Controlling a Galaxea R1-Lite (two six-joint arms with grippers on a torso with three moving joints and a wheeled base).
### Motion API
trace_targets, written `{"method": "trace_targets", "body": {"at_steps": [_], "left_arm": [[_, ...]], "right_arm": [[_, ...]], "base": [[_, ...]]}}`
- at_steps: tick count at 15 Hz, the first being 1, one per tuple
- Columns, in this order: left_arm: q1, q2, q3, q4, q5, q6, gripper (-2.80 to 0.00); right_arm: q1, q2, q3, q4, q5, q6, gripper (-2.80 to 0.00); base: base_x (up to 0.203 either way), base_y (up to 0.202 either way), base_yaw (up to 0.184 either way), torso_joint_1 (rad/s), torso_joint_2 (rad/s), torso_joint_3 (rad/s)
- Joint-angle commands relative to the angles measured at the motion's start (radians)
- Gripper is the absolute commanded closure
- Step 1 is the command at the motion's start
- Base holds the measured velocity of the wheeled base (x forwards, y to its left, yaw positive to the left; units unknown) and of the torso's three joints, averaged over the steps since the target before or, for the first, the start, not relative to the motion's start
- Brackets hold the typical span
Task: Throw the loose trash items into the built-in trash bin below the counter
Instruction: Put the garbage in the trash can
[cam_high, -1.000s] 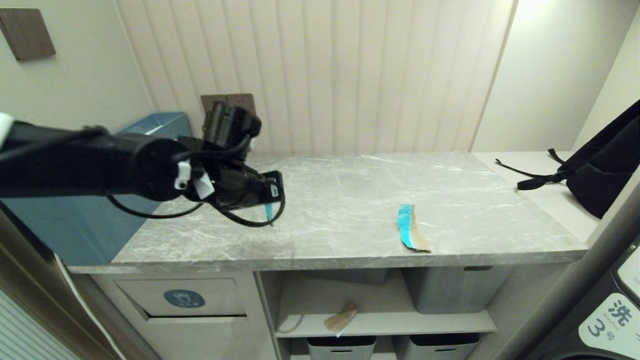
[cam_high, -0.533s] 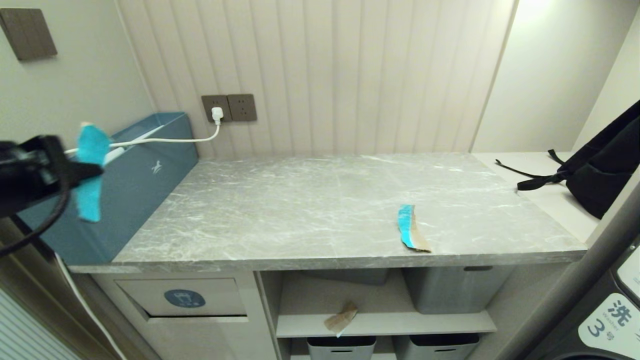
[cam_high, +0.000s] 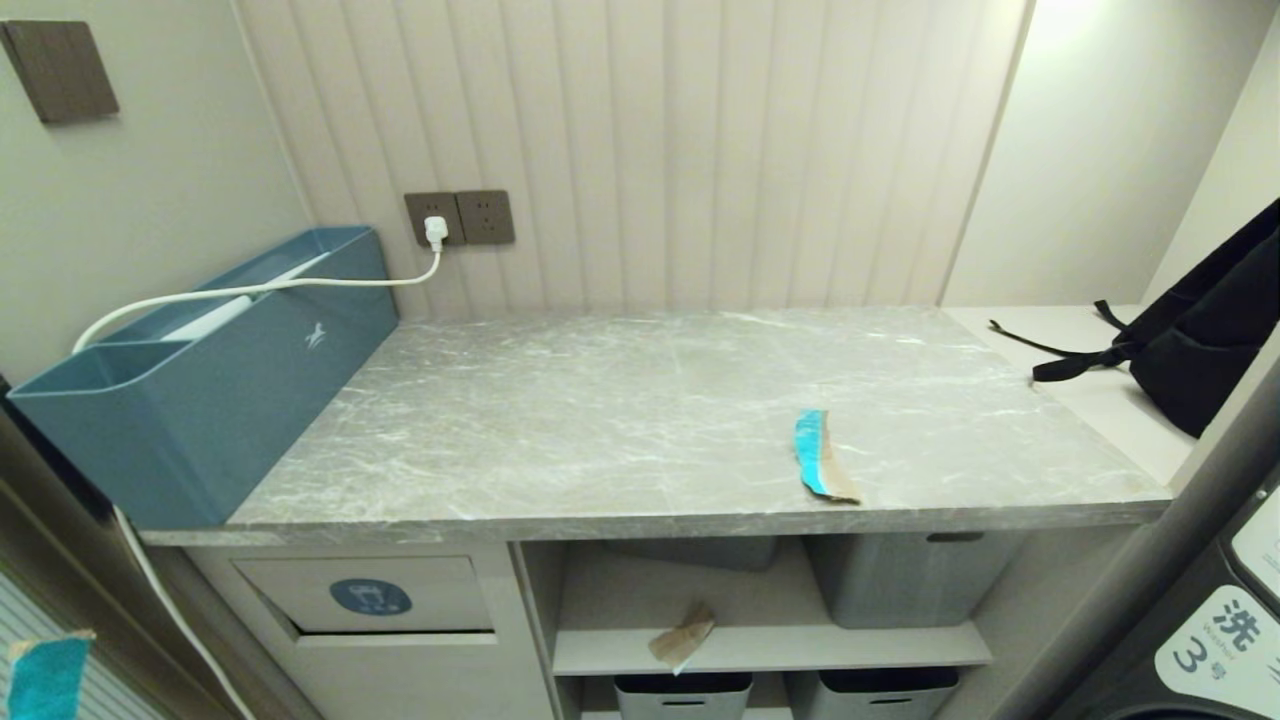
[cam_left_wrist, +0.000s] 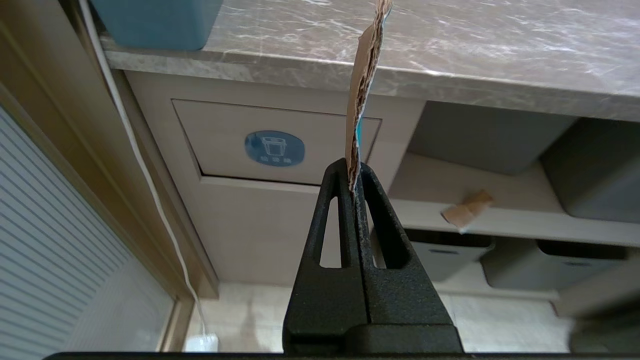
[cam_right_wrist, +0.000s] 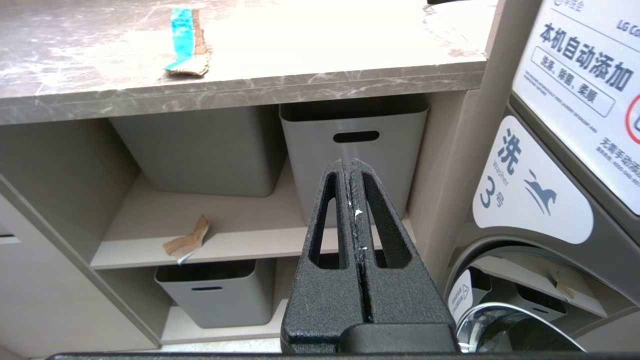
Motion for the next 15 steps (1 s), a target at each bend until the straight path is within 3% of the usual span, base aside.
{"method": "trace_targets", "body": {"at_steps": [1,3,7,9,12,15], "left_arm": [[0.009,-0.094,0.121,-0.085,0.002,-0.002,0.0],[0.01,-0.097,0.125,0.027,-0.026,-0.023,0.0],[-0.134,-0.084,0.123,0.038,-0.03,-0.044,0.0],[-0.128,-0.139,0.124,0.038,-0.014,-0.008,0.0],[-0.106,-0.352,0.124,0.073,0.012,0.048,0.0],[-0.091,-0.38,0.124,0.093,0.026,0.073,0.0]], "right_arm": [[0.0,0.001,0.002,0.0,-0.001,0.001,0.0],[0.0,0.001,0.002,0.0,-0.001,0.001,0.0],[0.0,0.001,0.002,0.0,-0.001,0.001,0.0],[0.0,0.001,0.002,0.0,-0.001,0.001,0.0],[0.0,0.001,0.002,0.0,-0.001,0.001,0.0],[0.0,0.001,0.002,0.0,-0.001,0.0,0.0]], "base": [[0.0,0.0,0.0,0.0,0.0,0.0],[0.0,0.0,0.0,0.0,0.0,0.0],[0.0,0.0,0.0,0.0,0.0,0.0],[0.0,0.0,0.0,0.0,0.0,0.0],[0.0,0.0,0.0,0.0,0.0,0.0],[0.0,0.0,0.0,0.0,0.0,0.0]]}}
